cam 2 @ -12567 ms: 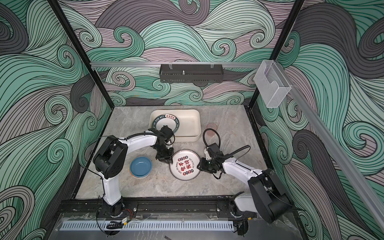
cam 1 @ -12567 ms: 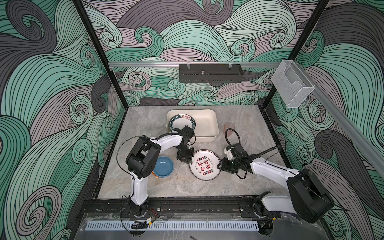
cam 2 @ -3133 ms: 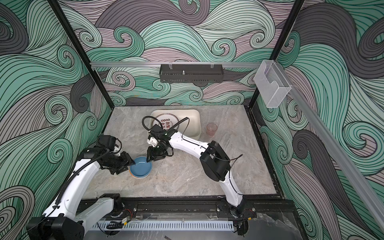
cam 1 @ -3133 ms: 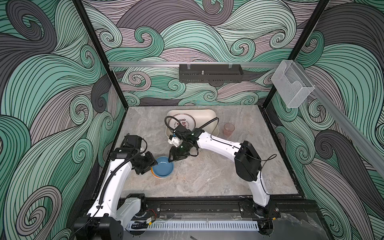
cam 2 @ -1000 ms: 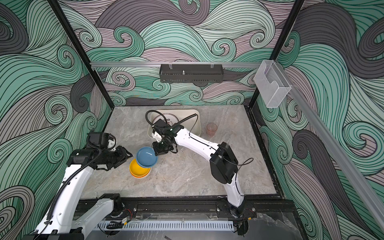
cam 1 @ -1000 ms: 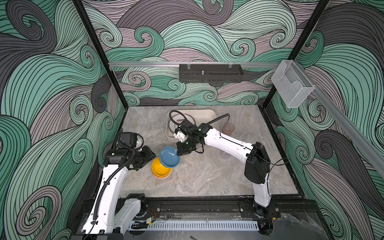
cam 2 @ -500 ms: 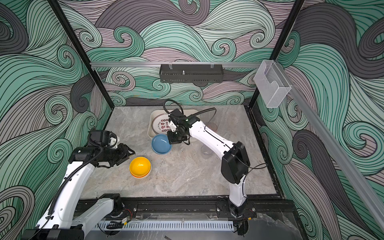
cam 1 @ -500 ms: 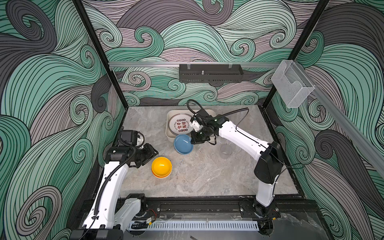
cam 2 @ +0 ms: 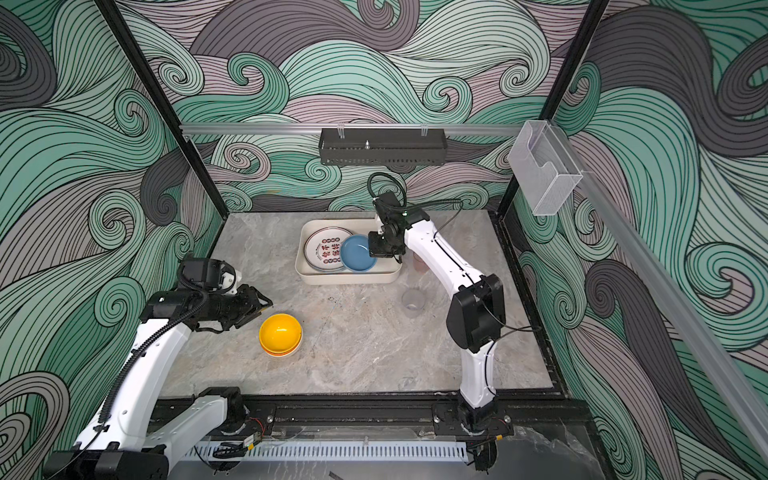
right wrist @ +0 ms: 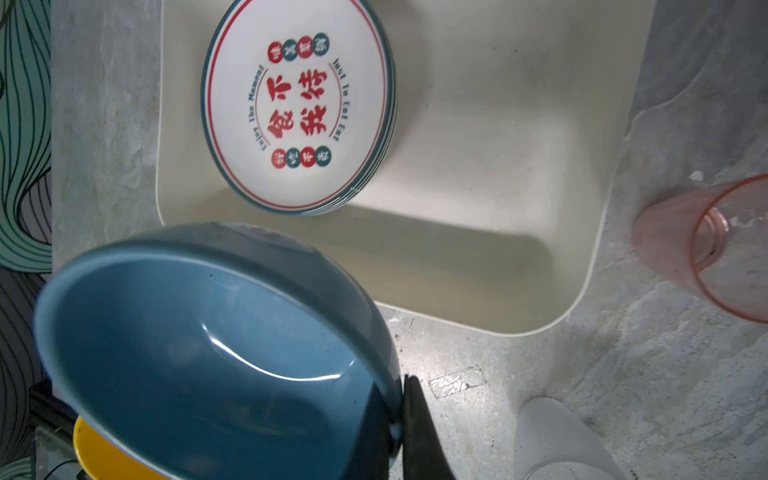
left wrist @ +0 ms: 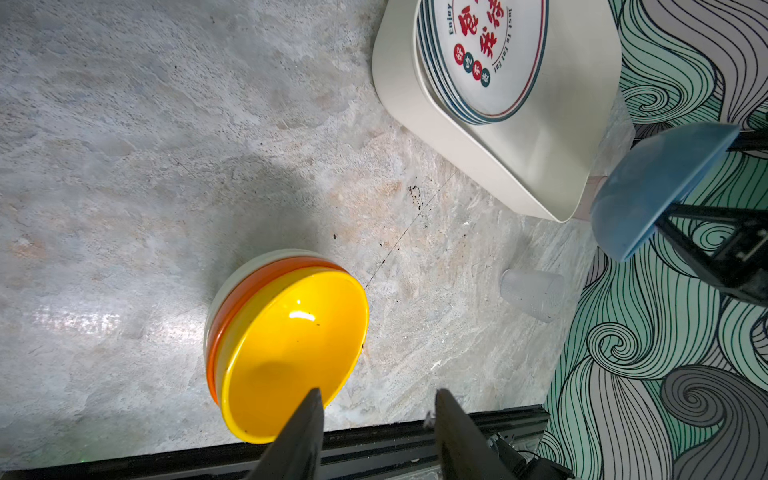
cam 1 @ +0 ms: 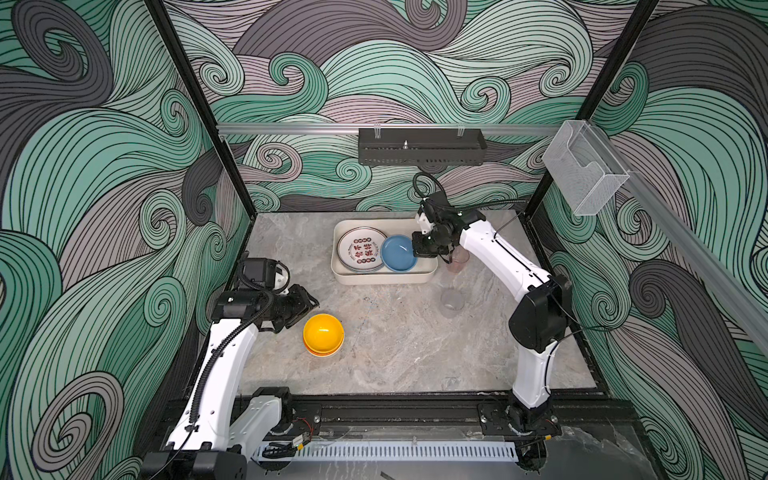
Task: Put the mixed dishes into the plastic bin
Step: 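Lower the blue bowl into the bin beside the plates and open the right gripper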
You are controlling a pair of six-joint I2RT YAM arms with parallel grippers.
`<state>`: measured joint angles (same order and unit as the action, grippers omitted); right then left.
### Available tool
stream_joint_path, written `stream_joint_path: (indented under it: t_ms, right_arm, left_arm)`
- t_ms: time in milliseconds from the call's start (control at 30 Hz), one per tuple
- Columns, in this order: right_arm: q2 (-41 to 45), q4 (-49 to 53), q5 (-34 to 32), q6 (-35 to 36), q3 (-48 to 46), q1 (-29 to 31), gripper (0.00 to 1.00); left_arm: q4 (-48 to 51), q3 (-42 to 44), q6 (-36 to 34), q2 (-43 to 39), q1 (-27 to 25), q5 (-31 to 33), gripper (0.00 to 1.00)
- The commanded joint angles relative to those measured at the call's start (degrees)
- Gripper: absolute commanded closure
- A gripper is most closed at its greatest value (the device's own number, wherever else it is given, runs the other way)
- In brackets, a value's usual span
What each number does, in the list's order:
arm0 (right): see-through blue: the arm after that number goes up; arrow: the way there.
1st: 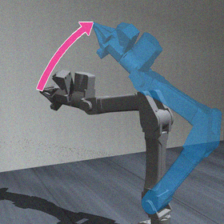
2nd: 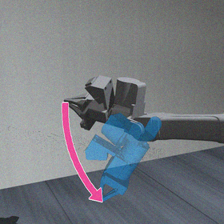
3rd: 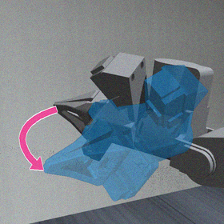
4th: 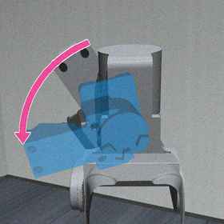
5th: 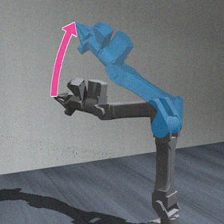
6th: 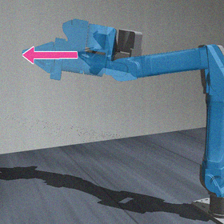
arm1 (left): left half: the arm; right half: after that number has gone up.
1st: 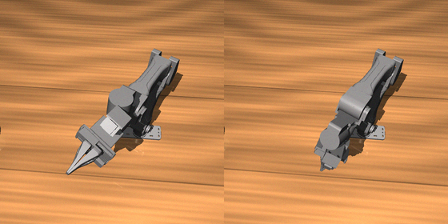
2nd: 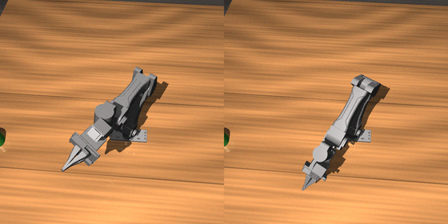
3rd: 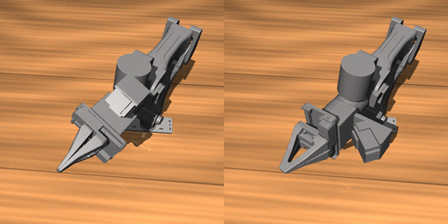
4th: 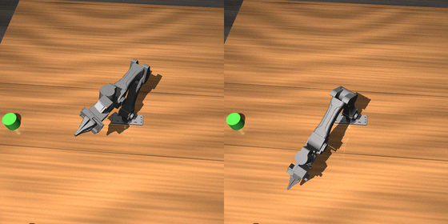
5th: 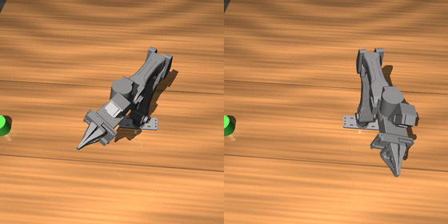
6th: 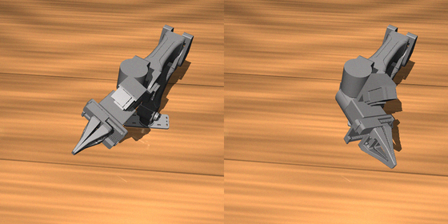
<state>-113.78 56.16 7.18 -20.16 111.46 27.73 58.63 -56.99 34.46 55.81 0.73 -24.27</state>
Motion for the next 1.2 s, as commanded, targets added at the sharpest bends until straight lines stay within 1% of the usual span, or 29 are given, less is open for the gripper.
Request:
stream_joint_path:
  t_ms: [0,300,700,967,1167]
  right_arm:
    - [-3.86,0.97,-3.28,-0.21,3.75,-1.95,1.0]
    - [-14.63,2.96,-3.94,-2.47,15.54,-6.29,1.0]
    - [-28.35,2.91,-4.61,-6.74,29.65,-8.34,1.0]
    - [-34.32,2.97,-4.76,-9.17,36.5,-8.73,1.0]
    - [-36.29,2.89,-6.62,-10.46,37.82,-8.92,1.0]
  left_arm:
    - [-0.42,-0.37,-0.18,0.26,0.41,-0.69,0.53]
    - [0.22,-0.08,0.17,0.17,0.41,-0.44,0.53]
    - [0.85,1.0,0.52,-0.11,0.41,0.08,0.53]
    - [0.87,1.61,0.55,0.16,0.42,0.19,0.53]
    - [1.15,1.65,0.43,0.49,0.41,0.37,0.53]
